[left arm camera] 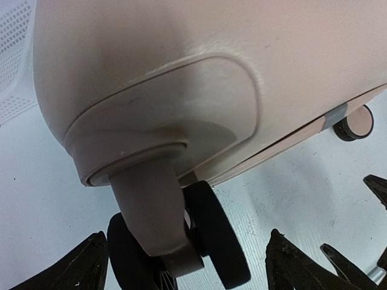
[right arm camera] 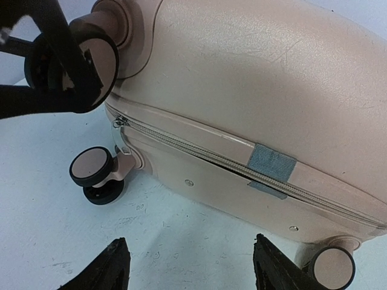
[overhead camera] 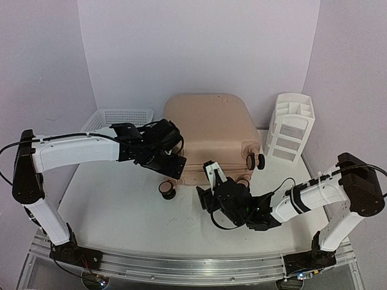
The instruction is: Open, take out, and arrange the luggage
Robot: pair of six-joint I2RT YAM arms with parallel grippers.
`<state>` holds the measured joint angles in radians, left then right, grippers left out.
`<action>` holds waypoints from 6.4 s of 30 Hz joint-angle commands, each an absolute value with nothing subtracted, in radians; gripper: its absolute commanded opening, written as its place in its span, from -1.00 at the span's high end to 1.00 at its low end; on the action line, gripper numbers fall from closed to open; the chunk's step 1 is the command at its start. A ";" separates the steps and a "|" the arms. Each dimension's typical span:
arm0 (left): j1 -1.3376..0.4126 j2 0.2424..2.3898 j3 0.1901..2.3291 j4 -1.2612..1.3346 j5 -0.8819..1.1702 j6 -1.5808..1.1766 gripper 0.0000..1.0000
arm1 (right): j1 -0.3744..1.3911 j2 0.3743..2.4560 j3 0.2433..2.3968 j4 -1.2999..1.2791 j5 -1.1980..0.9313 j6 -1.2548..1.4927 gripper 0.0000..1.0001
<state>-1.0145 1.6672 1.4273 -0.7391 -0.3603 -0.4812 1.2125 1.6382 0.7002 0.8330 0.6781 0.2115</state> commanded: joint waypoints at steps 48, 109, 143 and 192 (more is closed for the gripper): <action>-1.077 1.778 1.921 -0.920 -0.004 -0.786 0.95 | 1.232 1.674 0.564 1.221 0.641 0.066 -0.27; -0.963 1.361 1.321 -0.781 0.060 -0.614 -0.33 | 1.235 1.987 0.739 1.549 0.896 -0.134 0.36; -0.963 1.483 1.322 -0.576 0.215 -0.594 -0.54 | 1.175 1.914 0.565 1.601 0.795 -0.008 0.23; -0.947 1.600 1.342 -0.531 0.258 -0.572 0.88 | 1.217 2.087 0.784 1.677 1.014 -0.077 1.00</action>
<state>-0.9596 1.6379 1.3270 -0.5766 0.2771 -0.5747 1.2312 2.1342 0.7906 1.5703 0.9535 -0.0608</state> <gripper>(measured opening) 0.073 0.019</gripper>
